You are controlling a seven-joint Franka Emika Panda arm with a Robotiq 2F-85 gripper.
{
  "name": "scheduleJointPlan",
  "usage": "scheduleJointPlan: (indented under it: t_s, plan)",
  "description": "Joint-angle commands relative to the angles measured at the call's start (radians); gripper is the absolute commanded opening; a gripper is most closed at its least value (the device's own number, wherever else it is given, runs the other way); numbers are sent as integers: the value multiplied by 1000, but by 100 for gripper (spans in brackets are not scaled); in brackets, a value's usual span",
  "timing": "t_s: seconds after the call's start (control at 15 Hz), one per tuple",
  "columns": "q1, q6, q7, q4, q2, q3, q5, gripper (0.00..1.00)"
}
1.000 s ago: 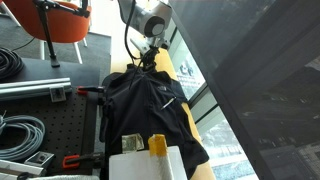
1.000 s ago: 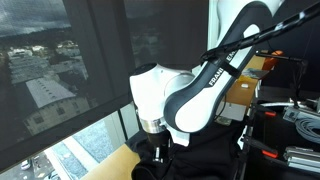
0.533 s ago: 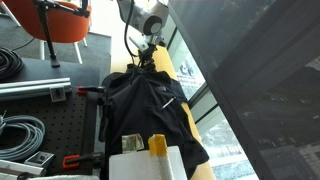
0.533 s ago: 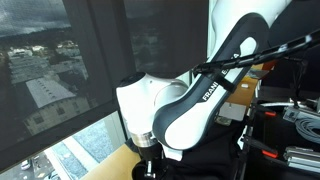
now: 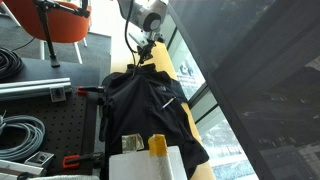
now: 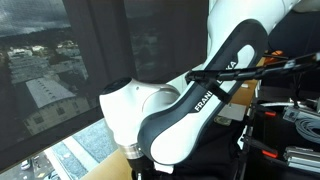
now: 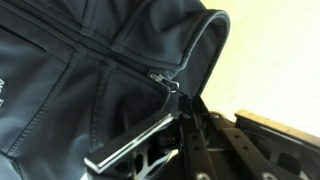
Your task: Zip closed the black jersey
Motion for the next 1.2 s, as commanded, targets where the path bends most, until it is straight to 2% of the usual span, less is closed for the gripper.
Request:
scheduleJointPlan:
  t_s: [0.0, 0.4, 1.13]
  plan:
    - [19, -44, 3, 92, 44, 20, 4, 2]
    - [23, -60, 1, 119, 60, 19, 5, 2]
    - [-20, -17, -3, -13, -31, -4, 1, 2]
